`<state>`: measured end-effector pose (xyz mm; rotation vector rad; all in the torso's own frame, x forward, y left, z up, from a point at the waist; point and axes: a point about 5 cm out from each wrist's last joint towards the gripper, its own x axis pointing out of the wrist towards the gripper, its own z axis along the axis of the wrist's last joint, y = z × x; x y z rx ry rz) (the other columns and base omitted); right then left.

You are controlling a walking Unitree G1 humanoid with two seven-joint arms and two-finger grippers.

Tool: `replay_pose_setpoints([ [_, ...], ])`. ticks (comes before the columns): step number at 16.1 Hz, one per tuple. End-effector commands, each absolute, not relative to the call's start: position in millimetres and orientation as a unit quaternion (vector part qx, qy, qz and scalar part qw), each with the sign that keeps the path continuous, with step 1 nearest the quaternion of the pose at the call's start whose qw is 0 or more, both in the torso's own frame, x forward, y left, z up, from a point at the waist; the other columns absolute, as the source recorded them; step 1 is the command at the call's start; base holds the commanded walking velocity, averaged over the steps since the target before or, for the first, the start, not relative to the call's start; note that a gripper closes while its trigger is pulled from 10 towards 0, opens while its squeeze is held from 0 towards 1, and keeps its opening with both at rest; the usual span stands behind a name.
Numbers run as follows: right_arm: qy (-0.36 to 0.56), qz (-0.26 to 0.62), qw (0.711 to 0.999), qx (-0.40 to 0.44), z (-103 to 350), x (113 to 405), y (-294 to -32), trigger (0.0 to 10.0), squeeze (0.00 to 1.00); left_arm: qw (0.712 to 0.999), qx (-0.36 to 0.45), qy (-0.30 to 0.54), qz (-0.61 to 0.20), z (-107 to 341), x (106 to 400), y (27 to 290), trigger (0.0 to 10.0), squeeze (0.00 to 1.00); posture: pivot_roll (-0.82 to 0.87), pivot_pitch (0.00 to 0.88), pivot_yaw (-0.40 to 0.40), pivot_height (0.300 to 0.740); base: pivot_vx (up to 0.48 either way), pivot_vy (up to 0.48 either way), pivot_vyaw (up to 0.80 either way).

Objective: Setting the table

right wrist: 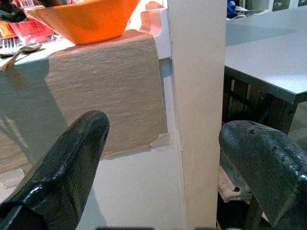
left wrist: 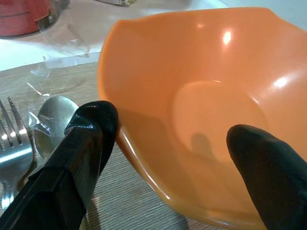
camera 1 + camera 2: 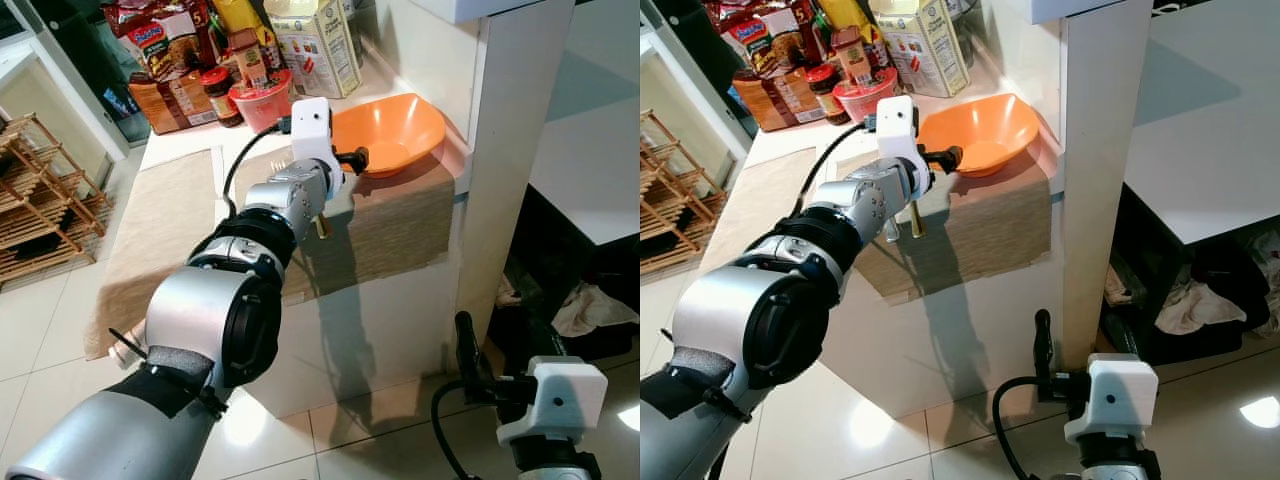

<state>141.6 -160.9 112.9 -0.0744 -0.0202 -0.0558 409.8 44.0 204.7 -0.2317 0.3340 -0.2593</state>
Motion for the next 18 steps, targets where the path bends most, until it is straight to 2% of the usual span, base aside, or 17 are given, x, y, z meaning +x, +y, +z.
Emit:
replay_pose_setpoints([
  [1, 0.001, -0.027, 0.999, -0.032, 110.7, 140.8, -157.9, 10.0, 0.0, 0.97, -0.117, 0.181, -0.111, 195.0, 409.4, 52.9, 10.0, 0.0, -0.23, 0.0, 0.249, 0.735, 0.0, 0.0, 0.0],
  [6, 0.0, -0.028, 0.999, -0.033, 110.7, 141.1, -158.2, 10.0, 0.0, 0.963, -0.137, 0.198, -0.125, 190.5, 406.4, 46.0, 10.0, 0.0, -0.23, 0.0, 0.25, 0.735, 0.0, 0.0, 0.0],
  [8, 0.001, -0.029, 0.999, -0.034, 110.9, 140.5, -158.9, 10.0, 0.0, 0.955, -0.168, 0.214, -0.122, 188.2, 405.0, 44.0, 10.0, 0.0, -0.23, 0.0, 0.248, 0.735, 0.0, 0.0, 0.0],
  [9, 0.001, -0.029, 0.999, -0.035, 110.8, 140.6, -159.3, 10.0, 0.0, 0.952, -0.177, 0.218, -0.122, 187.5, 404.5, 43.0, 7.9, 0.0, -0.23, 0.0, 0.247, 0.735, 0.0, 0.0, 0.0],
  [10, 0.001, -0.029, 0.999, -0.035, 111.0, 141.0, -159.4, 10.0, 0.0, 0.951, -0.18, 0.219, -0.125, 187.4, 404.1, 41.9, 0.0, 0.0, -0.23, 0.0, 0.246, 0.735, 0.0, 0.0, 0.0],
  [15, 0.0, -0.028, 0.999, -0.036, 112.0, 143.3, -159.6, 10.0, 0.0, 0.951, -0.182, 0.216, -0.128, 190.4, 404.7, 40.9, 0.0, 0.0, -0.23, 0.0, 0.245, 0.735, 0.0, 0.0, 0.0],
  [18, 0.0, -0.027, 0.999, -0.037, 111.5, 143.4, -159.1, 10.0, 0.0, 0.966, -0.147, 0.16, -0.143, 207.7, 410.0, 41.6, 0.0, 0.0, -0.23, 0.0, 0.244, 0.735, 0.0, 0.0, 0.0],
])
